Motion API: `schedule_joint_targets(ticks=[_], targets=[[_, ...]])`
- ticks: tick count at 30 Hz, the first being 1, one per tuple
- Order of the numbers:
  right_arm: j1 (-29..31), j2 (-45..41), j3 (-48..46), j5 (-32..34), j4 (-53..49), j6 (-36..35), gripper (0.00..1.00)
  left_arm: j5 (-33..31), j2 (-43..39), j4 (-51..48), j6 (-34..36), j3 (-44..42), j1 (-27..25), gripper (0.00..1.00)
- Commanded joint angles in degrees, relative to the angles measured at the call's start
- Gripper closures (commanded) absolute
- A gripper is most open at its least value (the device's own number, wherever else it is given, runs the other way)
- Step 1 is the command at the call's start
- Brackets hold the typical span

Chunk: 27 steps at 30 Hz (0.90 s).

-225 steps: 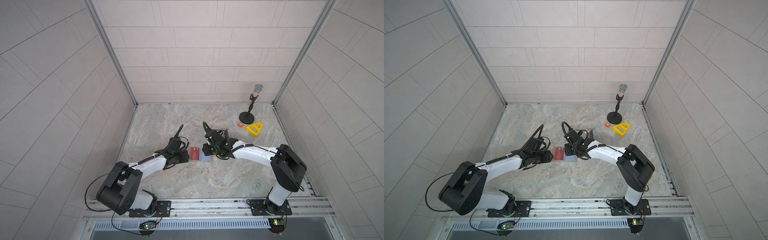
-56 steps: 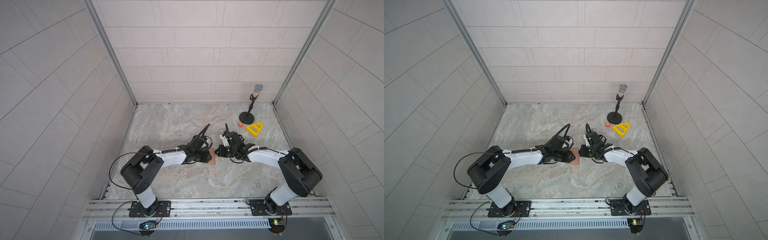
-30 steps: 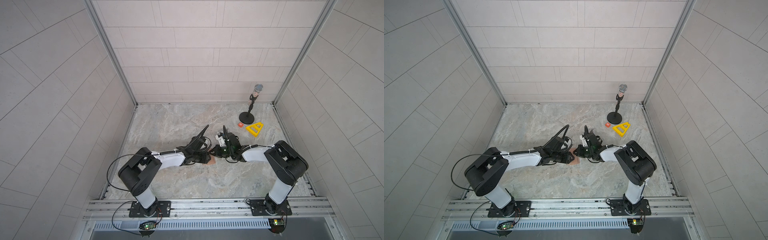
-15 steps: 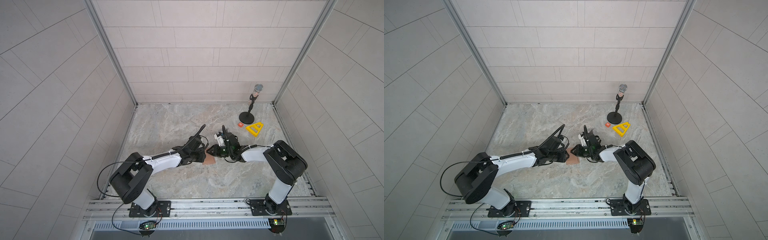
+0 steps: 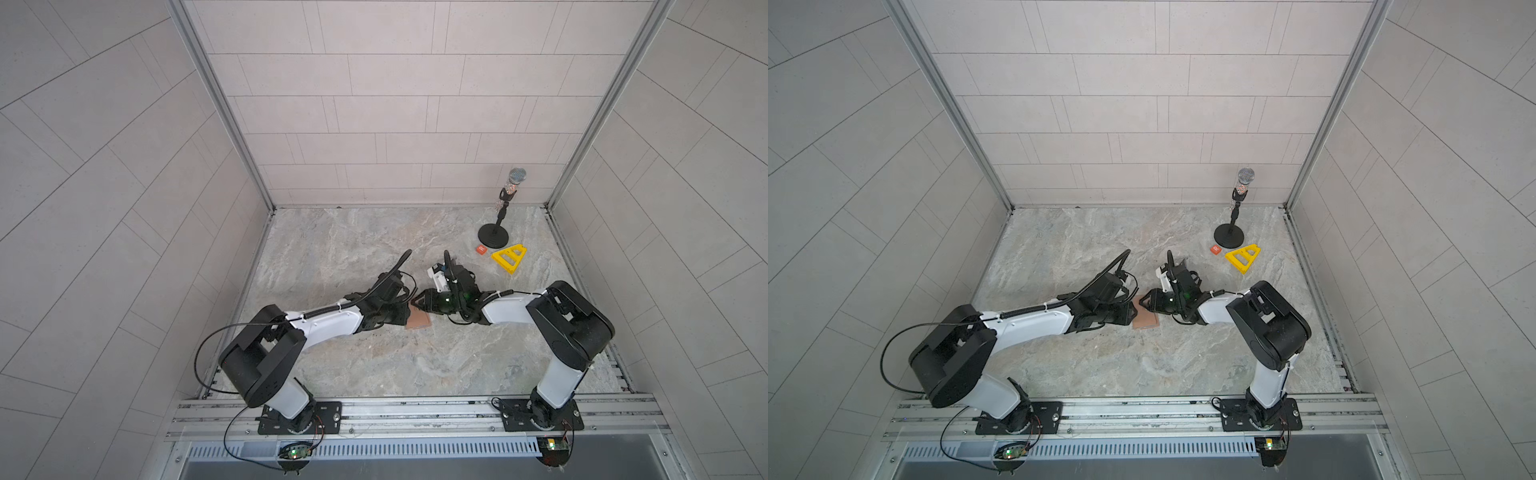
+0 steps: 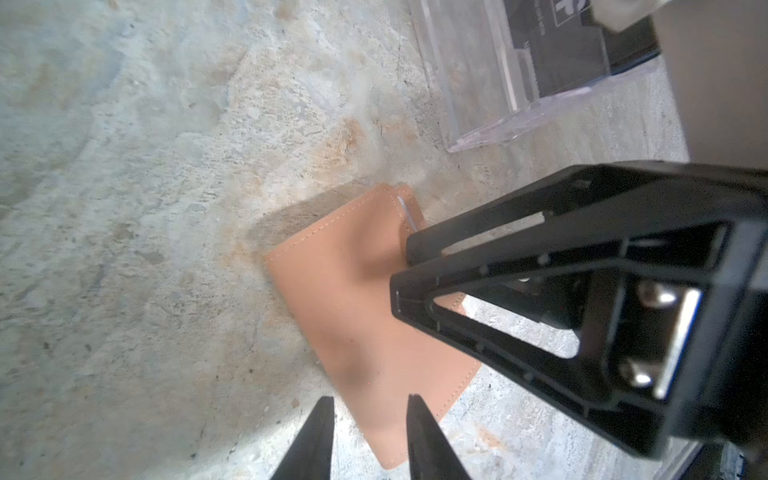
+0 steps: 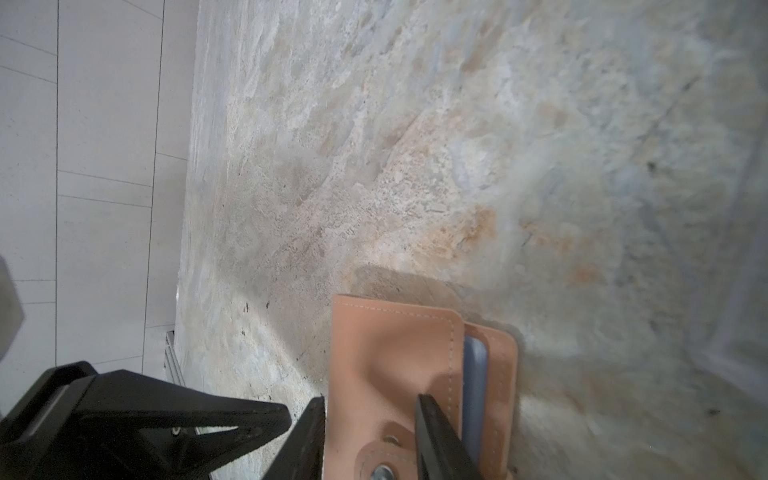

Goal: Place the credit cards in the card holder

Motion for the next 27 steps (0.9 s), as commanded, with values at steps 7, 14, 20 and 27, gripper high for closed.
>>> schedule_joint_targets(ticks=[7,14,20,27], targets=[[0.9,2.7,-2.3,3.3,-2.2,2.2,0.74,3.2,3.6,4.6,0.2,0.9,0.5,0.64],[1.3,3.7,-2.4,4.0,-1.6,2.6,0.81,4.3,4.3,7.6,-1.2,0.6,0.8,0.63],[1.6,4.2,-2.4,4.3,-1.3,2.9,0.82,5.8,6.0,10.7,-2.6,0.8,1.3,0.62],[1.6,3.4,-1.9,3.1,-0.8,3.3,0.82,6.0,7.2,11.8,-3.7,0.7,1.4,0.63]])
